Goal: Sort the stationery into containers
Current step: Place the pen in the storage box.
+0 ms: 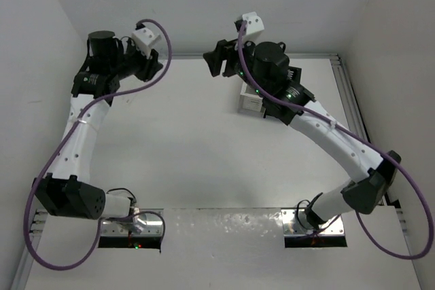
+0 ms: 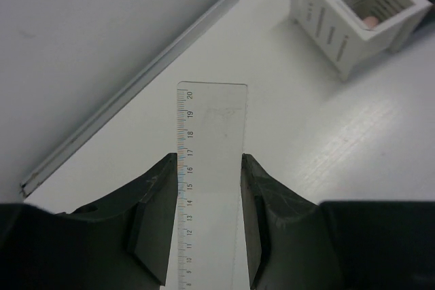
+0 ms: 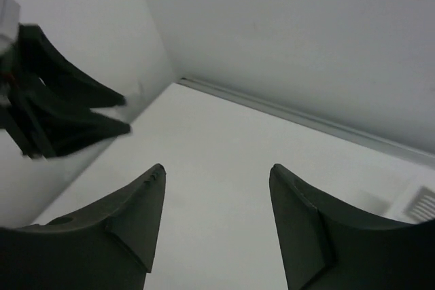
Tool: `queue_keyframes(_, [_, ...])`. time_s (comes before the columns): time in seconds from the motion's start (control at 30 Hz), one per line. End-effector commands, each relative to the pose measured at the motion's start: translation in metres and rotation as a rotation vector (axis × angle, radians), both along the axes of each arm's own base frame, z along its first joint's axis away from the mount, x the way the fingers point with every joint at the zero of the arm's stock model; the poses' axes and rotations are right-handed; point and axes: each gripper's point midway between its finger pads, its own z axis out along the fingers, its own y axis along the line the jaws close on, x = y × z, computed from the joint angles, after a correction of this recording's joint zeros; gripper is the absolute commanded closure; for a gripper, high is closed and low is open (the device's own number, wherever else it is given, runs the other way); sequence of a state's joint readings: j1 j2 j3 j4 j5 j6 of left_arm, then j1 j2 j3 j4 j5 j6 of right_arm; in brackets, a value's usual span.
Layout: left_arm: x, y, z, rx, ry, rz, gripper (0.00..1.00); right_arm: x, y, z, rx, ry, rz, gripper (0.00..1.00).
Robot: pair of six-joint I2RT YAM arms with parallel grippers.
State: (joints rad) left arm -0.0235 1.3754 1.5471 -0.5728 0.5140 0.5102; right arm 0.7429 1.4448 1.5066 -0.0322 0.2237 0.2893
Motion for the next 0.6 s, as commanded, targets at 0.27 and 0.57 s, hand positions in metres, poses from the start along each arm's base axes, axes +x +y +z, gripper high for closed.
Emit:
queue_keyframes(0.27, [-0.049,-0.07,-0.025,0.056,-0.001,-0.166,1.0,0.011,0.073,-0.005,0.244,0.163,0.291,0.56])
queue_keyframes(0.57, [-0.058,-0.088,-0.031,0.038,0.013,-0.219,1.0,0.002,0.09,-0.056,0.254,0.321,0.379,0.56])
